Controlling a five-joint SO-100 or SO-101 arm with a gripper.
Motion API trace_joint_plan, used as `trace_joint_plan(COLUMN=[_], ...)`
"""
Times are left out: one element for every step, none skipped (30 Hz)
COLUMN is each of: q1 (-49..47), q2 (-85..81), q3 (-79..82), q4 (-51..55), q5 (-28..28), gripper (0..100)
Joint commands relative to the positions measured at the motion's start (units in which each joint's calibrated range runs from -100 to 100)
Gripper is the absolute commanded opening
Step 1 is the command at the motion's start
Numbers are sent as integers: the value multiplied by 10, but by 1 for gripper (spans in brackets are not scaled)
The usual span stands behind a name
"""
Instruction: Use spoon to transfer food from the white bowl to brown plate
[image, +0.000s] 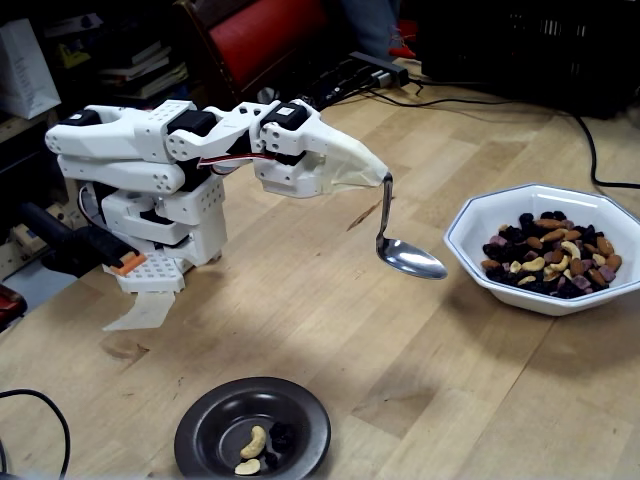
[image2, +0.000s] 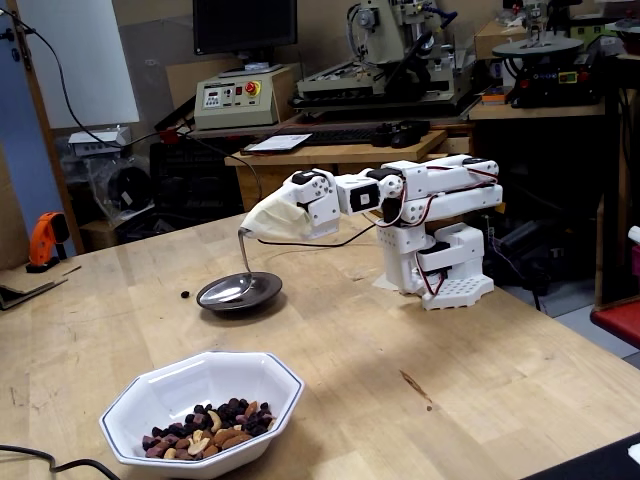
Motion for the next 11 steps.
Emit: trace_joint_plan(q1=[-4, -4, -2, -1, 0, 0, 0, 0, 0, 0, 0], q2=[-1, -1, -1, -1, -1, -1, -1, -1, -1, -1, -1], q3=[2, 2, 2, 2, 2, 2, 2, 2, 2, 2, 2], q4=[0, 0, 0, 0, 0, 0, 0, 0, 0, 0, 0], q5=[3, 3, 3, 3, 3, 3, 3, 3, 3, 3, 3], gripper=[4, 4, 4, 4, 4, 4, 4, 4, 4, 4, 4])
